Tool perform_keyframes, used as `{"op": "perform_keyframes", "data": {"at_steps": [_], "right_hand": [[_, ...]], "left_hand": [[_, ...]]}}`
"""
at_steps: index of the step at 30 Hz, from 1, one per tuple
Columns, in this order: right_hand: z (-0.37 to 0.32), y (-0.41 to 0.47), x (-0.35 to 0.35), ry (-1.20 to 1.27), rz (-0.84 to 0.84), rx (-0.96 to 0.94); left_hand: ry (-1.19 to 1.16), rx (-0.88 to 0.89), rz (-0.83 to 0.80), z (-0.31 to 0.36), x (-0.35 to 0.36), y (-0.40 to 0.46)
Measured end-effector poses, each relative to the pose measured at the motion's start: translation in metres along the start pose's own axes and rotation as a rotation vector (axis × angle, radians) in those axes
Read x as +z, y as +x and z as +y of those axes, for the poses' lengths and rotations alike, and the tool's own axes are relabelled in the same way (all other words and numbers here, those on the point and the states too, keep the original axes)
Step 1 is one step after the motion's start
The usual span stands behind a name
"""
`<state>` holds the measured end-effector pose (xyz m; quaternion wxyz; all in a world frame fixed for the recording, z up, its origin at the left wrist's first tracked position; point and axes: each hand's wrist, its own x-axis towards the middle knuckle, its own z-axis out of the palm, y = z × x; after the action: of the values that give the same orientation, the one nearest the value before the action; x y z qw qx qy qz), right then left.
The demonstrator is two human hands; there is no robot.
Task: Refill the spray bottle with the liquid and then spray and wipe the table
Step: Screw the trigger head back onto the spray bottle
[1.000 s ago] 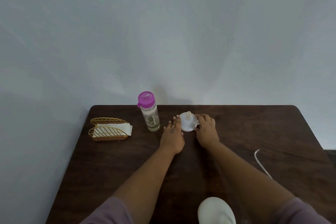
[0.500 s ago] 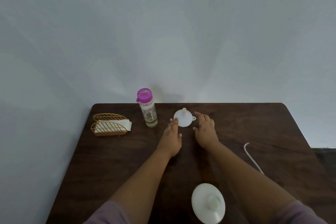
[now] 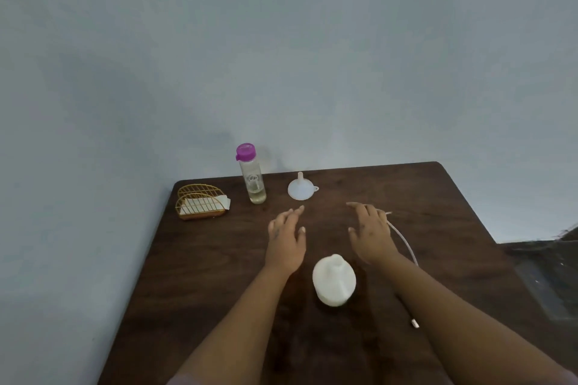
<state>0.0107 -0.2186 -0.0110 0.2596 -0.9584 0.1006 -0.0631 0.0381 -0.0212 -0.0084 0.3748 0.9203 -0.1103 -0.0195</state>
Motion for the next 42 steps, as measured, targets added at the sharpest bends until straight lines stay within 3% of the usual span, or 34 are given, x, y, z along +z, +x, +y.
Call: {"op": "perform_keyframes", "data": {"at_steps": [9, 14, 20, 24, 29, 35, 38, 42], "right_hand": [[0.035, -0.109, -0.010, -0.038, 0.089, 0.200], [0.051, -0.163, -0.003, -0.084, 0.003, 0.289], [0.059, -0.206, 0.005, -0.125, -0.008, 0.404], [0.062, -0.208, 0.009, -0.181, -0.045, 0.451], [0.074, -0.178, 0.004, -0.404, -0.071, 0.288], [0.084, -0.127, 0.003, -0.254, -0.162, 0.492], [0.091, -0.120, 0.008, -0.255, -0.296, 0.503], [0.097, -0.129, 0.013, -0.247, -0.261, 0.464]], "left_hand": [[-0.042, 0.030, -0.016, 0.006, 0.008, -0.094], [-0.069, -0.080, -0.059, 0.001, 0.012, -0.119], [-0.080, -0.024, -0.129, -0.005, 0.010, -0.142], [-0.052, 0.010, -0.167, -0.014, 0.008, -0.154], [-0.020, 0.005, -0.208, -0.016, 0.005, -0.158], [-0.027, 0.007, -0.187, -0.016, 0.003, -0.149], [-0.034, -0.030, -0.160, -0.019, 0.002, -0.146], [-0.037, -0.055, -0.185, -0.017, 0.002, -0.143]]}}
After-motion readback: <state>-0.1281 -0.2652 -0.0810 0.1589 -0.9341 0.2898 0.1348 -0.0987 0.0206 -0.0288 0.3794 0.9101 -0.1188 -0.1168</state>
